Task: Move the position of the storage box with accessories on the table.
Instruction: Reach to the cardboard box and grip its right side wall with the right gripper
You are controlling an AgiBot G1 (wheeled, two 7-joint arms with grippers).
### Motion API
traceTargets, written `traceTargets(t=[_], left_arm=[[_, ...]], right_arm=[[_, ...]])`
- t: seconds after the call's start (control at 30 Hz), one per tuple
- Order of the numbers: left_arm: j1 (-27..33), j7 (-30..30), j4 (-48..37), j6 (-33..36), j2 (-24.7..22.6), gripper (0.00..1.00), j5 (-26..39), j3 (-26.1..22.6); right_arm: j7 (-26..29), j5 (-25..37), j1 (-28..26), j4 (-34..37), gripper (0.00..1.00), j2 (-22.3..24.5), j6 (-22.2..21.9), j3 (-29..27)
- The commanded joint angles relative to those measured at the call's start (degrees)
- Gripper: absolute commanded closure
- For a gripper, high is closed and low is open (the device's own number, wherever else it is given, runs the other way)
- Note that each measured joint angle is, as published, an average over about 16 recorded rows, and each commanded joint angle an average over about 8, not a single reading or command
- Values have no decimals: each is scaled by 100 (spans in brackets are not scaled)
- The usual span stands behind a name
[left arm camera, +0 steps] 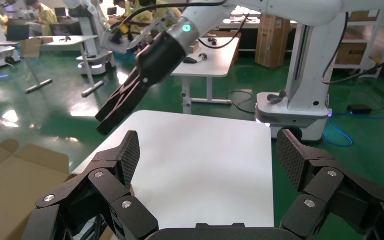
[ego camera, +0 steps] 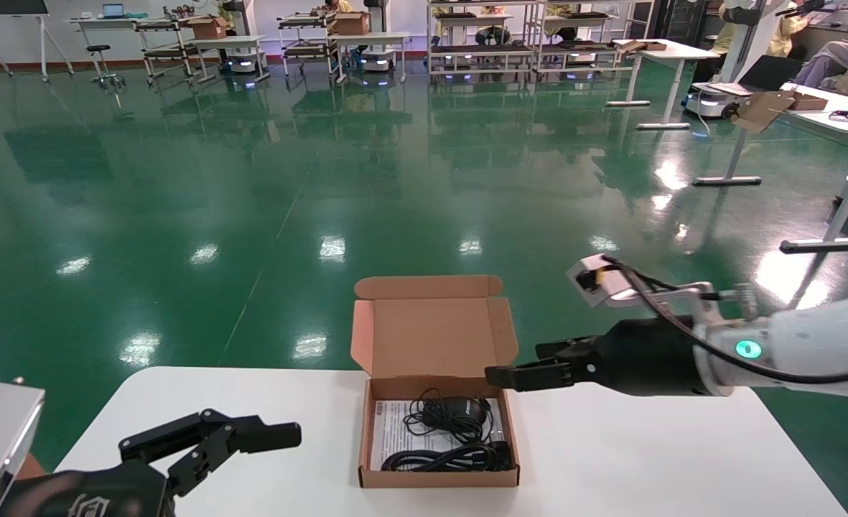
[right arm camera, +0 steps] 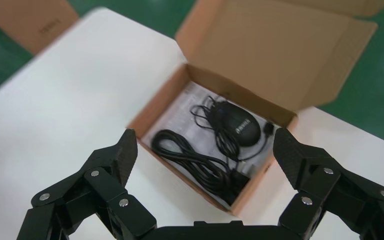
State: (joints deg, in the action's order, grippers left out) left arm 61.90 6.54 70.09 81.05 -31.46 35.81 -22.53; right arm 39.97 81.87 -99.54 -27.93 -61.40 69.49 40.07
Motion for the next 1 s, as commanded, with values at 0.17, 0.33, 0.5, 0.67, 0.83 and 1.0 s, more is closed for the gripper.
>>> traceTargets(t=[0.17,0.33,0.5,0.67,0.83,1.0], left_arm=[[0,0,0,0,0,0,0,0],[-1,0,-1,-2,0,0,0,1],[-2,0,-2,-2,1,0,0,1],[-2,0,-2,-2,1,0,0,1],[-2,0,-2,-2,1,0,0,1],[-2,0,-2,-2,1,0,0,1]], right_arm=[[54,351,-200,649,0,-420,-276,199],[-292,145,-116,798,0,-459,-300,-35],[-339,84,-80,809,0,-436,-310,-117],[-292,41,-78,769,0,-431,-293,-87],[-224,77,-99,791,0,-474,-300,-36],[98,322,-225,1112,0,-728,-457,118]])
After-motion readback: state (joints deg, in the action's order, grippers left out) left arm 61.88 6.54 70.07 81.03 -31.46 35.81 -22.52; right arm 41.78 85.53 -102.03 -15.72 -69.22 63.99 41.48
